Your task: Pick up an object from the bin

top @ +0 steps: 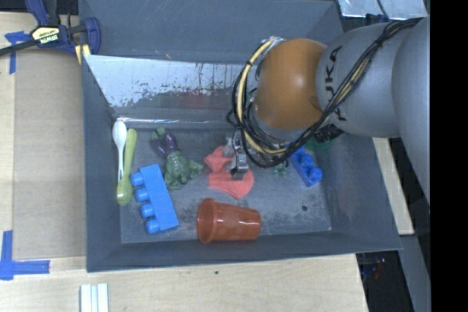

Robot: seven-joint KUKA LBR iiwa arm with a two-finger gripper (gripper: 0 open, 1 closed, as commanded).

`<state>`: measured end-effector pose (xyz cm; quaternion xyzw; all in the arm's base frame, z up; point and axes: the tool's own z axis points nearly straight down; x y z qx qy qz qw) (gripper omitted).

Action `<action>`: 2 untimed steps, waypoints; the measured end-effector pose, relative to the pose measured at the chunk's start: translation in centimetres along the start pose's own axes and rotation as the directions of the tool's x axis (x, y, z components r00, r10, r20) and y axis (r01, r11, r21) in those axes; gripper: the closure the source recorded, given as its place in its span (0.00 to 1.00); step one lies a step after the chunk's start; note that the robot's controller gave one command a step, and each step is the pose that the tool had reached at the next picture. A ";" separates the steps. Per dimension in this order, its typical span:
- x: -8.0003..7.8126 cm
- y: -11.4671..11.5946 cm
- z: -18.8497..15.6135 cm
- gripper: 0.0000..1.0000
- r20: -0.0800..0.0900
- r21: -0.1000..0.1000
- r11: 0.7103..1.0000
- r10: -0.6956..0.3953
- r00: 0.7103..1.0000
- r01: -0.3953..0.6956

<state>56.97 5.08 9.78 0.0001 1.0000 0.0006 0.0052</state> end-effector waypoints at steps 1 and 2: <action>0.6 0.8 -5.4 1.00 -0.005 0.001 1.000 -0.026 1.000 0.026; 1.3 1.6 -13.1 1.00 -0.007 0.001 1.000 -0.008 1.000 0.008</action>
Offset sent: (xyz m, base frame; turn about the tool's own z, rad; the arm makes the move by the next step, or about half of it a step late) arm -0.0192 0.0202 0.1622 0.0072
